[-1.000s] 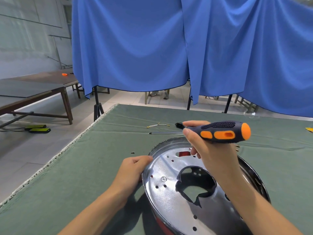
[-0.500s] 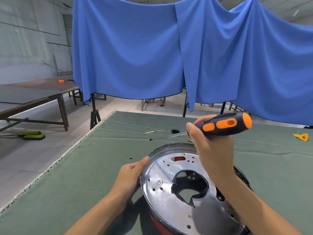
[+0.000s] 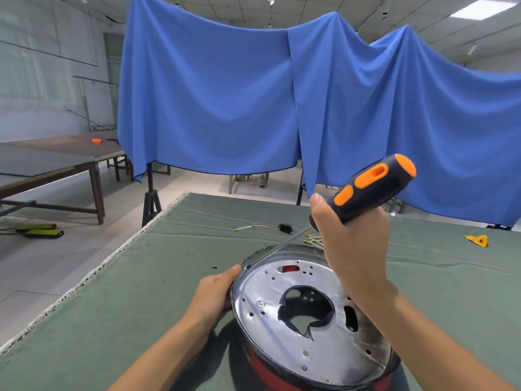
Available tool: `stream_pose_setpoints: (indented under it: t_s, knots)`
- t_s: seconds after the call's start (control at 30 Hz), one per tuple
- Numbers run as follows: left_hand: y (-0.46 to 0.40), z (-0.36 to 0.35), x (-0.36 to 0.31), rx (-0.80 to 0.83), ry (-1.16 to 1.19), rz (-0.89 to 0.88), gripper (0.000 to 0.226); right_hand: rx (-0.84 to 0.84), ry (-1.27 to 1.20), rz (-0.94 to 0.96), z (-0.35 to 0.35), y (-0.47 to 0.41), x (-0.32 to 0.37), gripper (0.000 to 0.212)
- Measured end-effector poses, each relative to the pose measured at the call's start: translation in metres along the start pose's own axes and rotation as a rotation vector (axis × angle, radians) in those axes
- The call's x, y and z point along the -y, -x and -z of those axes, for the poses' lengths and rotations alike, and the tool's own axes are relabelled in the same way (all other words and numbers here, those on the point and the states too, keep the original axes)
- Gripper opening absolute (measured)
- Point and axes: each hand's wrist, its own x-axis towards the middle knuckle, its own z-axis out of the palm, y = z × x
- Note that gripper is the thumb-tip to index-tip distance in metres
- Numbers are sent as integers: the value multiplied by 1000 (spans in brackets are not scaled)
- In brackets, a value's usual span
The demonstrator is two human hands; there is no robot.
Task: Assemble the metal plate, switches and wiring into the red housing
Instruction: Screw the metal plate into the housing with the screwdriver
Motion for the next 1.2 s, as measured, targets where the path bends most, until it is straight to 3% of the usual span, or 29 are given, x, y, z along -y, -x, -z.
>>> stream_pose_setpoints:
  t_s: [0.93,1.07,1.2]
  knots:
    - [7,0,-5,36,-23,-10,45,283,148,-23,-26,-10,9,30]
    - [4,0,-2,20,-26,-36,47,351,220,-46,-39,-17,17,19]
    - [6,-1,-2,-13,-53,-54,46,405,258,-41,-52,-19,22,26]
